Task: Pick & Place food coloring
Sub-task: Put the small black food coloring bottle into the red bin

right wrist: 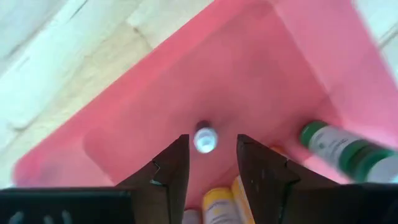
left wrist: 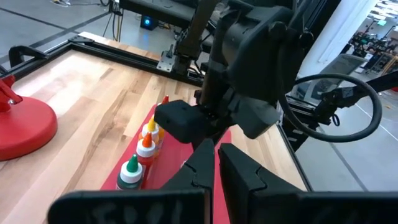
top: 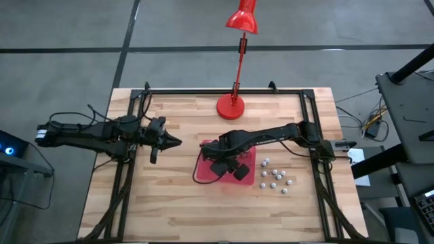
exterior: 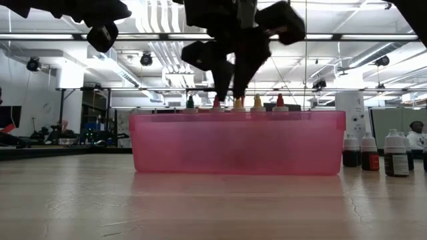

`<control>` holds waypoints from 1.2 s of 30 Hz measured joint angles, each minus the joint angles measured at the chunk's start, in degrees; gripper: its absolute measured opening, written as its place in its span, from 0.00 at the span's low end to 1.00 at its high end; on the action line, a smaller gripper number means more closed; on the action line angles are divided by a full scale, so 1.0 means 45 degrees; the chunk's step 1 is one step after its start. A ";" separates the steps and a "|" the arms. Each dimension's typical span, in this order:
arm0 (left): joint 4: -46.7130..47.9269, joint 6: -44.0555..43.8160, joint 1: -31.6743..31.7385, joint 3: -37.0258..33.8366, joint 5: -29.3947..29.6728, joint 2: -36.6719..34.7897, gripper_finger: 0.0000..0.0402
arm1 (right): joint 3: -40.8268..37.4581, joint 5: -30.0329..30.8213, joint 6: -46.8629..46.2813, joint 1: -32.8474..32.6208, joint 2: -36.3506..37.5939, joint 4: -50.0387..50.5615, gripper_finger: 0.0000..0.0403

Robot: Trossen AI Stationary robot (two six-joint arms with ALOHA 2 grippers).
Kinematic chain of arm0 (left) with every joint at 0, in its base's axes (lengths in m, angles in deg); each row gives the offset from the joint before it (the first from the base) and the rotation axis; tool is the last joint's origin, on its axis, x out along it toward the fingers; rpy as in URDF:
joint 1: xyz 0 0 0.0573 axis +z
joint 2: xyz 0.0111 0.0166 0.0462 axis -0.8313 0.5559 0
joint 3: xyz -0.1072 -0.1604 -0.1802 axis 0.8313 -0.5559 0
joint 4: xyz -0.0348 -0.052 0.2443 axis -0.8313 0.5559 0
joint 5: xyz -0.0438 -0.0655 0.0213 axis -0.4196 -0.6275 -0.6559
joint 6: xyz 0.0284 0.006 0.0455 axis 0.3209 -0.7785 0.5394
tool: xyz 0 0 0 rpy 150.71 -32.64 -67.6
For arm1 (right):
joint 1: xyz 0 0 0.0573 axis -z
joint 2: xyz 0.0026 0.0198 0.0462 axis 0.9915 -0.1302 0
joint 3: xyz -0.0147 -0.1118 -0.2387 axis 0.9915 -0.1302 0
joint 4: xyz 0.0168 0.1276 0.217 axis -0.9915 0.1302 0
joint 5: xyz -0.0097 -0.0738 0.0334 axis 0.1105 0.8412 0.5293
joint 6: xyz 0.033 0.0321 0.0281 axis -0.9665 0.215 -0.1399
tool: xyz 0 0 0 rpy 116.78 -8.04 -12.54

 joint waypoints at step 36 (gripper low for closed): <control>-0.0081 0.0005 -0.0003 0.0000 -0.0034 0.0000 0.00 | -0.5568 -0.1560 -0.6885 -0.0070 0.5561 0.0105 0.23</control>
